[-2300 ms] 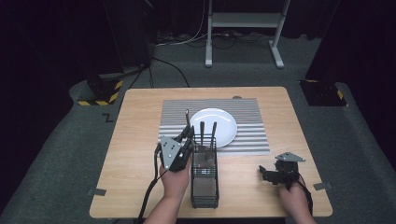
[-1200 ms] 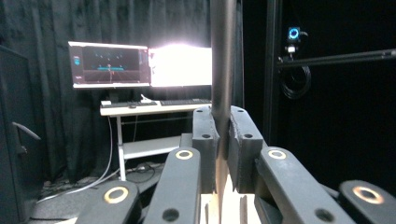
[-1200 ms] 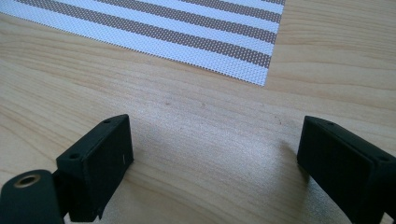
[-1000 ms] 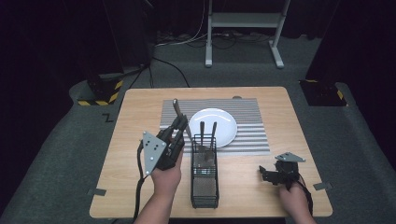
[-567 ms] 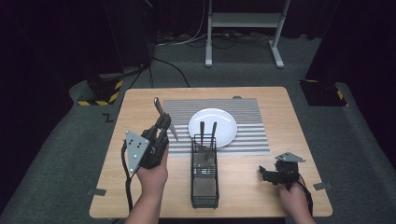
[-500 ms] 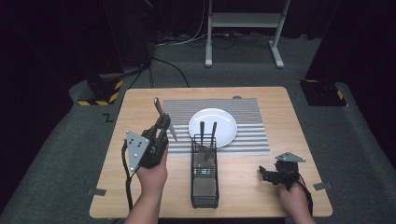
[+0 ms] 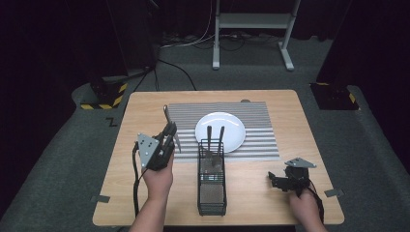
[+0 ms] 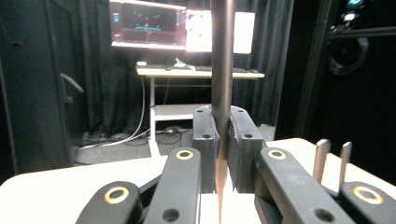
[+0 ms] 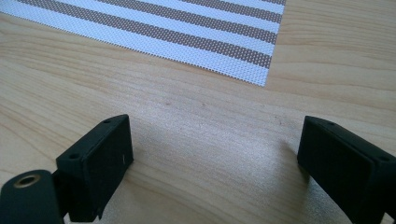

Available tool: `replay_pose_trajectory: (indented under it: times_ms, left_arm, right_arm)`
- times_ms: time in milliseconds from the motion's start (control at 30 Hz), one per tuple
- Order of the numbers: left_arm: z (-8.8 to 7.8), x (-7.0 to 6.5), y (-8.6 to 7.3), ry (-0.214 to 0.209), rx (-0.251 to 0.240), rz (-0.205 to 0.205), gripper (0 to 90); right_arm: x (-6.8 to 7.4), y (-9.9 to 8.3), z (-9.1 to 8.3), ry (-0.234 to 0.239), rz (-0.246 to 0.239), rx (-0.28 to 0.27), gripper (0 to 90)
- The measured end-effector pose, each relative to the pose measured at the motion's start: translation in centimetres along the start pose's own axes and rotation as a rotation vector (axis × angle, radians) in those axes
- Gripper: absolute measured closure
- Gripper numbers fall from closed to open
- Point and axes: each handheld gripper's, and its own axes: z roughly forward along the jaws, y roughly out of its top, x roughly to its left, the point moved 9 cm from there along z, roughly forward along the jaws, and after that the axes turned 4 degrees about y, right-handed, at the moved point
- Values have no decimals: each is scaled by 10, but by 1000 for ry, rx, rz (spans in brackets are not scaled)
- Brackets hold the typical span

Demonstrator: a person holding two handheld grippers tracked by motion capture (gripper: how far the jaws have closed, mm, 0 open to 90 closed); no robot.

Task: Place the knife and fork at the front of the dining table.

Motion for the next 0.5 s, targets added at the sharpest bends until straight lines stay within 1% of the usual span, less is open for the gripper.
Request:
replay_pose_trajectory:
  times_ms: [33, 167, 200, 233, 267, 367, 467, 500]
  left_arm:
    - [1, 0, -3, 4, 7, -4, 826]
    - [7, 3, -12, 21, 24, 0, 826]
    - [7, 3, -12, 21, 24, 0, 826]
    - [10, 4, -15, 27, 31, -7, 826]
    - [11, 4, -17, 31, 35, -4, 826]
    - [14, 6, -20, 34, 40, -5, 826]
    - [18, 7, -26, 41, 54, -16, 826]
    - [18, 7, -28, 45, 58, -9, 826]
  right_arm:
    - [0, 0, 0, 0, 0, 0, 101]
    - [0, 0, 0, 0, -2, 0, 101]
    - [0, 0, 0, 0, -3, 0, 101]
    - [0, 0, 0, 0, -2, 0, 101]
    - [0, 0, 0, 0, -4, 0, 101]
    - [0, 0, 0, 0, -2, 0, 101]
    - [0, 0, 0, 0, -2, 0, 101]
    - [0, 0, 0, 0, -3, 0, 101]
